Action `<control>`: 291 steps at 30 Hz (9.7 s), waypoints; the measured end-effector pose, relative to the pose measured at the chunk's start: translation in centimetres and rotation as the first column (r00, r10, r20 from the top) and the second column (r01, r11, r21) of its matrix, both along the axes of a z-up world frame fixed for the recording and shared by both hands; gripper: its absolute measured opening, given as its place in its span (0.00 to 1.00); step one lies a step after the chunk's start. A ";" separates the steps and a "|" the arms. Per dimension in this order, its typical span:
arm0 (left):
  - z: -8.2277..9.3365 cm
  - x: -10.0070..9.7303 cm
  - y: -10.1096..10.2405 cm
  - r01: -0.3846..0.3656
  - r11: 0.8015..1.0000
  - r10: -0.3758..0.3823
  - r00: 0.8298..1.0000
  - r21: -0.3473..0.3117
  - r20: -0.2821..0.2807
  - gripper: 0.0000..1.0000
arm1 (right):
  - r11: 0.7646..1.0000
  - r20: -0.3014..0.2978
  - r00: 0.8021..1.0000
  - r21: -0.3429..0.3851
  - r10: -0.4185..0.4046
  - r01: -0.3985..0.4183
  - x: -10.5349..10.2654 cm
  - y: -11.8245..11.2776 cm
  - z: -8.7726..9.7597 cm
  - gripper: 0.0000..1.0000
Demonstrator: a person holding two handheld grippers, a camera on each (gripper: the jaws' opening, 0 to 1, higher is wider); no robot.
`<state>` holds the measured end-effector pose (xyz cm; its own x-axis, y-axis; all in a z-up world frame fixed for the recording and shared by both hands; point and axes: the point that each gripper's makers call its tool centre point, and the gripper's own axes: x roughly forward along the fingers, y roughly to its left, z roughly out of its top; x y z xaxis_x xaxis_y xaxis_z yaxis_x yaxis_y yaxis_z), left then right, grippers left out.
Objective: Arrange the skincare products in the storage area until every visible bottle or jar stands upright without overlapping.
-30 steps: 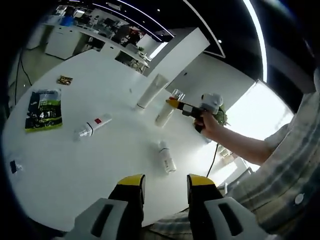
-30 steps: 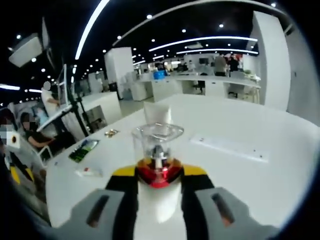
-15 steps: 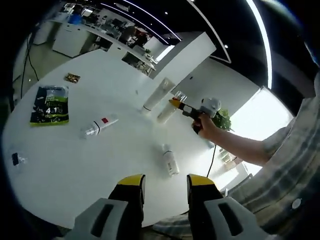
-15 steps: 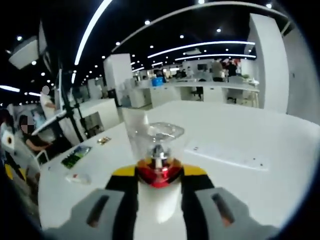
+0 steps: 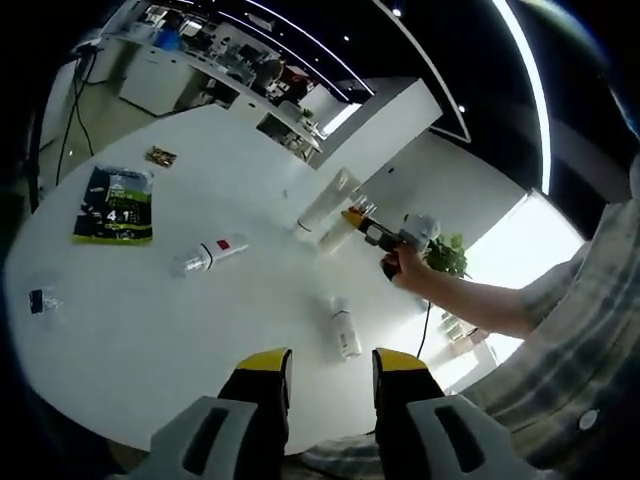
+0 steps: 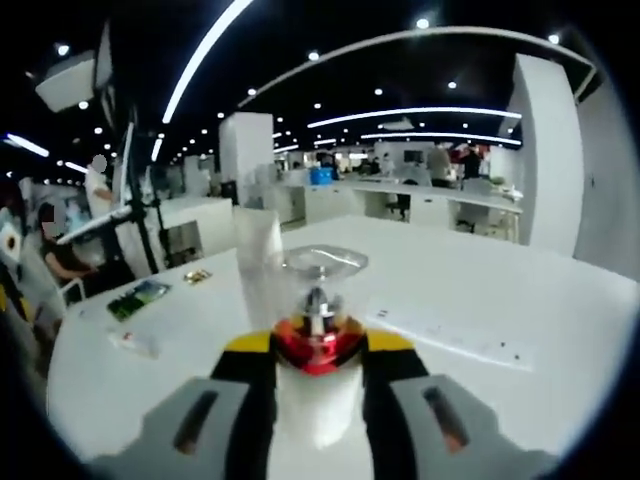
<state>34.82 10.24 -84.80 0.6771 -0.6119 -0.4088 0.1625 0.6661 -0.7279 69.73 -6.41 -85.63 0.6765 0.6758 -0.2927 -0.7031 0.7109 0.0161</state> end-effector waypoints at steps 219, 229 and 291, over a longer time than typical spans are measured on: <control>-1.3 1.3 -2.9 0.403 0.800 -0.500 0.857 0.444 0.122 0.36 | 0.771 -0.132 0.759 0.104 0.637 -0.629 -31.2 15.9 6.0 0.19; -1.2 -0.5 -3.4 0.335 0.877 -0.392 0.913 0.345 0.110 0.57 | 0.873 -0.123 0.865 0.110 0.487 -0.476 -25.4 13.7 4.5 0.19; 0.0 -0.3 1.6 0.068 0.904 -0.159 0.970 0.422 0.184 0.94 | 0.989 0.046 0.997 -0.138 0.067 -0.060 -5.3 6.6 -4.1 0.25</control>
<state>34.51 11.89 -84.76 0.7103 -0.4989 -0.4965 0.3731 0.8650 -0.3355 64.38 0.15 -89.73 0.6500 0.6739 -0.3513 -0.7441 0.6581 -0.1144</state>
